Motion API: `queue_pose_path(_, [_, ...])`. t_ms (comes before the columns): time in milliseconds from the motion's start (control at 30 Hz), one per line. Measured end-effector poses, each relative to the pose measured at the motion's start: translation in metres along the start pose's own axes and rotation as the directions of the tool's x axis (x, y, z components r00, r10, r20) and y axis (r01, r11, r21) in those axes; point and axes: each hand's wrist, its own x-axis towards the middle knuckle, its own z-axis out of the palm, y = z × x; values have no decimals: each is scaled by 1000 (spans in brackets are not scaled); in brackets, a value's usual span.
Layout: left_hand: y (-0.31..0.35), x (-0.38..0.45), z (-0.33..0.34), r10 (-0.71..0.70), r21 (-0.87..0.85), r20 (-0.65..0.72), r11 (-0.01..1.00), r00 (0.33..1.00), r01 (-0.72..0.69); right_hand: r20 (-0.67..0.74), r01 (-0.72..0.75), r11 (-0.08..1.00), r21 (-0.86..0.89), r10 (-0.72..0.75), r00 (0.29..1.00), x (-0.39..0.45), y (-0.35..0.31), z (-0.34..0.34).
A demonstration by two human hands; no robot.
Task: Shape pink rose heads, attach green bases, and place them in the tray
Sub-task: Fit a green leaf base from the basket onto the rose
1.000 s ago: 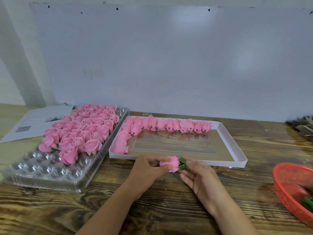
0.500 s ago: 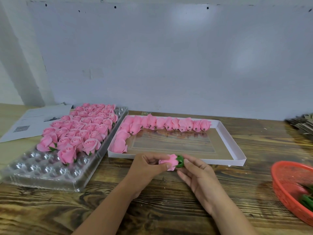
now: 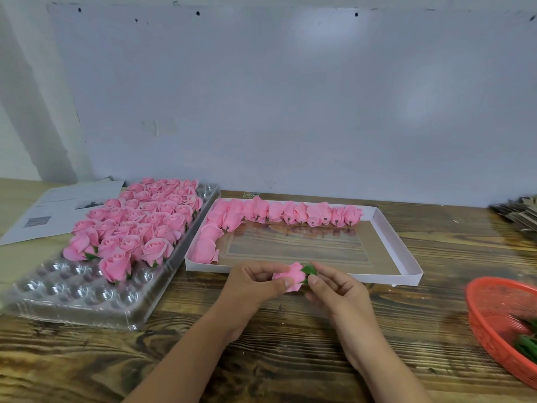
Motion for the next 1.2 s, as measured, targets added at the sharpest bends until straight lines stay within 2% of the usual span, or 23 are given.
queue_pose_path(167, [2, 0, 0, -17, 3, -15, 1000, 1000, 17, -27, 23, 996, 87, -20, 999, 2, 2, -2])
queue_pose_path(333, [2, 0, 0, -49, -21, -15, 999, 999, 49, 30, 27, 999, 34, -28, 999, 1, 4, -1])
queue_pose_path(767, [1, 2, -3, -60, -77, 31, 995, 998, 62, 39, 61, 998, 8, -61, 997, -2, 3, -1])
queue_pose_path(1067, [0, 2, -4, -51, -54, 31, 997, 998, 53, 52, 48, 999, -18, -47, 998, -4, 2, 2])
queue_pose_path(1200, [2, 1, -3, -58, -91, 34, 994, 998, 61, 58, -22, 998, 53, 19, 998, -3, -1, 1])
